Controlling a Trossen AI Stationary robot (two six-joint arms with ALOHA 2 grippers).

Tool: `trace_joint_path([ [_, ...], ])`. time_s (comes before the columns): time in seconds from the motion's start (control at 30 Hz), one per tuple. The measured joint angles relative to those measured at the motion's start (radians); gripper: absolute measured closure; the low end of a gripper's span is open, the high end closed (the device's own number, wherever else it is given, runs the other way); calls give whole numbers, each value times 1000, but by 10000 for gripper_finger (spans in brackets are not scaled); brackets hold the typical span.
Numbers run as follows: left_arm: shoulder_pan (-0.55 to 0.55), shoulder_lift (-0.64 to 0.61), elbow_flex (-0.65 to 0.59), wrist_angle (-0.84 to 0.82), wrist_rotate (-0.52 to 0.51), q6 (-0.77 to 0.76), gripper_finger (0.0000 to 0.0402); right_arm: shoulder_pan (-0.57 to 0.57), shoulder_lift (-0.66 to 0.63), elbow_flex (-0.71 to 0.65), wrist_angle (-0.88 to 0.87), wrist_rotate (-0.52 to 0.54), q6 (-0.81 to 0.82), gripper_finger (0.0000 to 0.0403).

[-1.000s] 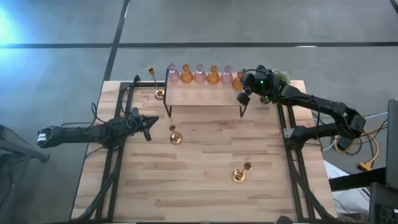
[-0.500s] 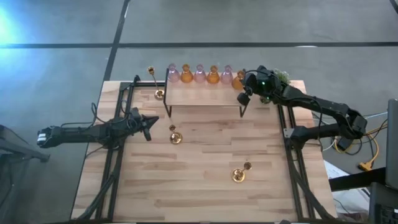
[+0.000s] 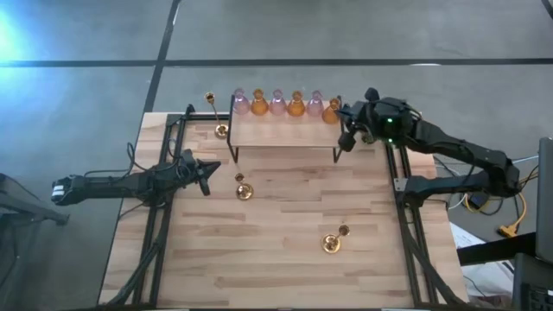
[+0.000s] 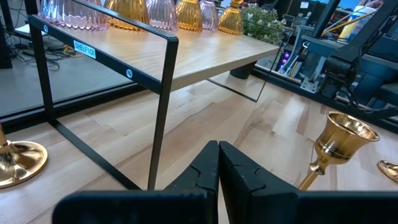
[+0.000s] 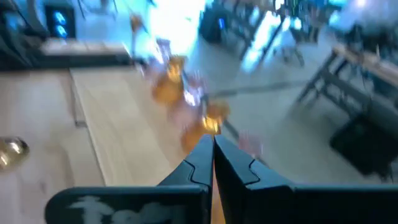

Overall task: Pick & Place candle stick holders
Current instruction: Put the bottom gold candle holder on the shelf

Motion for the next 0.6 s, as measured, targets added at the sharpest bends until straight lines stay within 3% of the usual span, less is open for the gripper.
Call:
trace_joint_path([
  [0.2, 0, 0, 0, 0, 0, 0, 388, 61, 52, 180, -20, -3, -4, 395],
  [0.33, 0, 0, 0, 0, 0, 0, 388, 80, 167, 340, -58, -16, -42, 395],
  [0.47, 0, 0, 0, 0, 0, 0, 388, 81, 307, 517, -85, -111, -90, 395],
  [0.6, 0, 0, 0, 0, 0, 0, 388, 99, 437, 699, -211, -149, -145, 395],
])
